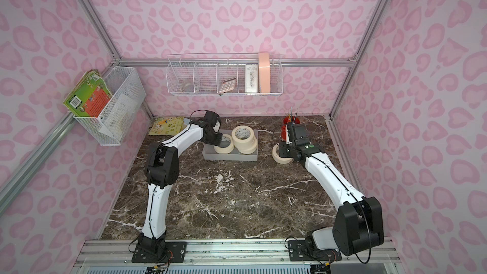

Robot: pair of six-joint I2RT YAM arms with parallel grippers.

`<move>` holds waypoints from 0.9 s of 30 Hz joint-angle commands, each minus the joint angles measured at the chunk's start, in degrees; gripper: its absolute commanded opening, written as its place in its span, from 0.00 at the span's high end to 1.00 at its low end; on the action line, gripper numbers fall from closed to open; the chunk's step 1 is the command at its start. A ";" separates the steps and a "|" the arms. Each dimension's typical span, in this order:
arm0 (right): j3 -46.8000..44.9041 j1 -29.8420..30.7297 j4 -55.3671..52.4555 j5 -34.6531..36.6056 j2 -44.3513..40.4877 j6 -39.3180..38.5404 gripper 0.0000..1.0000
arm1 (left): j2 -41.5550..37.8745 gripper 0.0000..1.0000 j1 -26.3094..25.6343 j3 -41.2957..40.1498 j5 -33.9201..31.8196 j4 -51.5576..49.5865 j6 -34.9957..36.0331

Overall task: Take out the art tape in the storage box
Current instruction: Pick up the art tape from the storage box.

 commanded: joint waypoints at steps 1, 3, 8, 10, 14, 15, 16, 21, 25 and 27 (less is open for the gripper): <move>1.44 2.44 -0.87 -0.28 0.45 0.16 0.45 | -0.60 0.75 -0.11 0.42 -0.50 -0.34 1.01; 2.63 4.40 -0.99 -0.27 1.13 0.20 0.45 | -1.49 0.87 -0.06 0.42 -1.40 -0.54 1.20; 6.05 8.58 -0.80 -0.83 3.05 0.54 0.46 | -6.12 0.98 -0.12 0.34 -3.66 -1.45 2.24; 7.82 10.21 -0.74 -1.03 4.12 0.54 0.46 | -9.07 0.99 -0.20 0.04 -5.61 -1.81 2.99; 11.72 13.08 -0.49 -2.12 6.81 0.23 0.46 | -14.73 0.98 -0.97 -1.32 -10.63 -2.01 5.33; 12.69 13.84 -0.37 -2.40 7.74 -0.02 0.46 | -16.00 0.98 -1.33 -2.04 -12.63 -1.66 6.38; 14.58 14.51 -0.31 -2.65 8.75 -0.10 0.46 | -17.04 0.98 -1.66 -2.90 -14.90 -1.05 7.37; 22.41 18.28 -0.59 -4.02 14.41 -0.95 0.46 | -21.20 1.00 -4.27 -6.17 -16.36 -1.07 8.13; 28.24 19.46 -0.87 -6.07 18.66 -0.96 0.45 | -22.71 0.99 -8.78 -7.39 -15.62 -1.20 7.84; 29.81 19.47 -0.85 -6.25 20.16 -0.75 0.45 | -23.58 0.99 -10.13 -7.48 -14.03 -1.33 6.87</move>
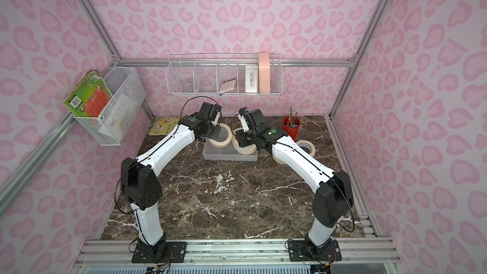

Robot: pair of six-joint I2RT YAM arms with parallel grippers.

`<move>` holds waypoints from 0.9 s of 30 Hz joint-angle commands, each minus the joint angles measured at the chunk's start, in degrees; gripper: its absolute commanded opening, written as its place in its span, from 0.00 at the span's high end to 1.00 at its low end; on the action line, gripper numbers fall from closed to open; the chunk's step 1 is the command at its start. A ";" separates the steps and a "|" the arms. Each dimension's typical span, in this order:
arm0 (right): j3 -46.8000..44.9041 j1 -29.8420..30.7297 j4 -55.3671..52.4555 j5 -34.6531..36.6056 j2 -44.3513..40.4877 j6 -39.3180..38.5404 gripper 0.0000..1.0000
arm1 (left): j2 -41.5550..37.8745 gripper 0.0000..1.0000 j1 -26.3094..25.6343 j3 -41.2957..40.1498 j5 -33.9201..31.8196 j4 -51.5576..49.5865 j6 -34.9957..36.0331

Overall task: Take out the art tape in the storage box
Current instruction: Pick up the art tape from the storage box.

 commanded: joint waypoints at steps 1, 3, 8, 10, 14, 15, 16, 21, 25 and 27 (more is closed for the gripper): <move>2.04 -0.03 -0.10 -0.61 1.87 0.39 0.45 | -1.76 0.99 -1.66 -0.21 1.96 1.04 -0.63; 2.17 -0.11 0.69 -0.43 2.64 0.82 0.45 | -2.82 0.99 -2.73 -0.34 3.03 1.40 -0.86; 1.67 -1.91 1.56 -0.39 4.20 3.05 0.45 | -5.62 0.99 -4.10 -2.00 4.71 2.70 -1.85; 0.98 -2.64 2.64 -1.40 4.38 3.12 0.46 | -6.83 0.99 -4.37 -3.63 6.06 4.75 -1.70; 0.57 -2.98 3.73 -1.74 4.69 3.10 0.64 | -7.40 0.97 -4.64 -5.89 8.66 7.53 -2.61; 0.50 -3.01 3.79 -1.80 4.75 3.25 0.70 | -7.30 0.96 -4.64 -6.03 9.87 7.68 -3.11; 0.41 -3.05 3.78 -1.81 4.69 3.38 0.73 | -7.21 0.93 -4.64 -5.96 11.19 7.81 -3.79; -0.63 -3.81 3.93 -2.35 4.43 4.02 0.78 | -7.90 0.89 -4.75 -6.55 17.49 10.77 -6.91; -1.85 -4.77 3.76 -2.50 3.92 4.05 0.96 | -8.33 0.88 -4.82 -6.47 20.19 12.74 -8.15; -2.64 -5.71 3.43 -2.69 3.17 4.22 1.00 | -8.39 0.74 -4.91 -6.59 21.88 13.87 -8.61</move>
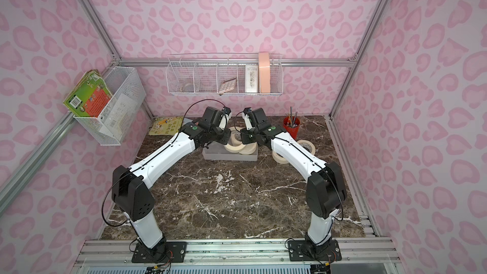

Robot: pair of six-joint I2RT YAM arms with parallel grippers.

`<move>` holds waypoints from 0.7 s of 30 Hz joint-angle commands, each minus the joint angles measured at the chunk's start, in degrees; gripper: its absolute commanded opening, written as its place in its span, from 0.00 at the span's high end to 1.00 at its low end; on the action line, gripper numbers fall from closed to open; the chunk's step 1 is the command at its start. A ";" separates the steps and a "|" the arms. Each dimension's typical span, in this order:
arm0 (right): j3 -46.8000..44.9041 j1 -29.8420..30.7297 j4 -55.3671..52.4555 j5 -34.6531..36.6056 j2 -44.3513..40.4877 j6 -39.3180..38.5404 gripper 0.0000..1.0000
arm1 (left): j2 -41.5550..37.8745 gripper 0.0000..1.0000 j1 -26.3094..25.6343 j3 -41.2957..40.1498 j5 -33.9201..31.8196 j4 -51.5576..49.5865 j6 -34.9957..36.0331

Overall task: Take out the art tape in the storage box
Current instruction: Pick up the art tape from the storage box.

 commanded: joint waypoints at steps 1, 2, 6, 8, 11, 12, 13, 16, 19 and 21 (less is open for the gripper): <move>-1.16 -1.30 0.40 0.94 -0.87 1.07 1.00 | -1.33 0.65 -0.36 0.43 9.60 6.37 -2.63; -1.68 -1.81 0.10 1.18 -1.53 0.94 1.00 | -1.33 0.51 -0.35 0.43 10.15 6.86 -2.73; -6.51 -4.42 -0.90 2.67 -6.96 1.00 1.00 | -1.68 0.17 -0.27 0.94 10.33 8.79 -2.38; -9.85 -5.99 -1.79 4.17 -10.99 1.48 1.00 | -1.60 0.11 -0.12 1.93 9.08 9.04 -1.82; -16.78 -9.74 -4.01 6.00 -18.14 2.05 1.00 | -0.18 0.07 0.96 3.54 8.90 9.55 -1.60; -19.39 -11.48 -4.80 6.38 -20.68 2.38 1.00 | 0.88 0.07 1.49 4.21 9.37 9.86 -1.79; -21.84 -13.37 -5.41 6.99 -22.89 2.73 1.00 | 2.13 0.08 1.97 5.10 10.02 9.79 -2.08; -31.08 -21.47 -6.08 8.99 -29.91 3.33 1.00 | 7.43 0.12 3.33 8.12 10.99 8.94 -2.57; -38.42 -31.33 -5.63 7.19 -34.66 3.06 1.00 | 12.27 0.16 4.22 10.88 12.21 7.93 -3.16; -42.59 -37.15 -4.39 6.90 -35.85 3.01 1.00 | 14.85 0.18 4.47 11.85 12.41 7.71 -3.33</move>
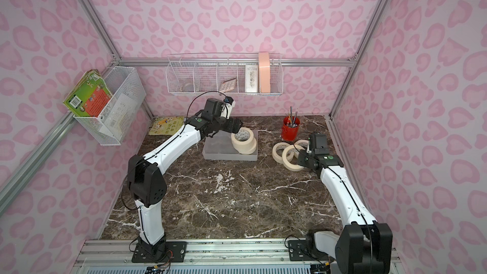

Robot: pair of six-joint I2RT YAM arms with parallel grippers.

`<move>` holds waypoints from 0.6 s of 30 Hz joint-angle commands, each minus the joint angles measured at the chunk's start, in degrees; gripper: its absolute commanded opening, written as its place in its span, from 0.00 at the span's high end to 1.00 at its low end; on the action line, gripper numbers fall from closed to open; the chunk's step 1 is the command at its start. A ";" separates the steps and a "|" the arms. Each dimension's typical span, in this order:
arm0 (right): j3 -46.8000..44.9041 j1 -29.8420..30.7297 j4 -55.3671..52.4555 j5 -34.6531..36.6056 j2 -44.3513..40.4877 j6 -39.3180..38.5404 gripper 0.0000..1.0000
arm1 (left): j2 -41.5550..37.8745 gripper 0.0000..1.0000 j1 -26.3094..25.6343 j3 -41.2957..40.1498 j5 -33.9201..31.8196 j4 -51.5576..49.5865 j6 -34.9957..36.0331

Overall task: Take out the art tape in the storage box
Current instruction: Place the art tape at the center of the board.

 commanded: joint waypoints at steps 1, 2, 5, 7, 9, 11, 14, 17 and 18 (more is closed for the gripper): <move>-5.03 -6.80 2.17 -0.79 -1.54 0.42 1.00 | 2.98 0.19 0.17 1.69 1.67 -0.99 -0.37; -6.65 -9.04 3.27 -1.19 -1.30 0.48 1.00 | 3.95 0.19 0.28 2.27 1.68 -1.29 -0.27; -9.54 -14.56 5.59 -2.07 1.43 0.88 1.00 | 6.04 0.21 0.48 3.49 1.26 -2.50 0.35; -9.17 -16.21 6.56 -2.41 4.39 1.14 1.00 | 6.91 0.21 0.66 3.91 0.78 -3.21 0.92; -7.81 -16.81 7.61 -1.58 7.77 1.57 1.00 | 7.31 0.21 0.83 4.04 -0.13 -3.93 1.70; -7.07 -16.86 10.12 -0.77 10.62 1.90 1.00 | 7.46 0.21 1.17 3.98 -0.93 -4.80 2.51; -6.64 -16.84 15.01 -0.48 14.14 2.21 1.00 | 6.66 0.21 1.59 2.60 -2.49 -5.26 2.93; -5.57 -16.27 18.51 -1.00 18.14 2.20 1.00 | 5.97 0.21 2.04 0.99 -2.83 -5.04 2.91; -4.80 -15.60 18.96 -0.94 19.67 2.08 1.00 | 5.81 0.21 2.01 0.58 -2.84 -4.97 2.91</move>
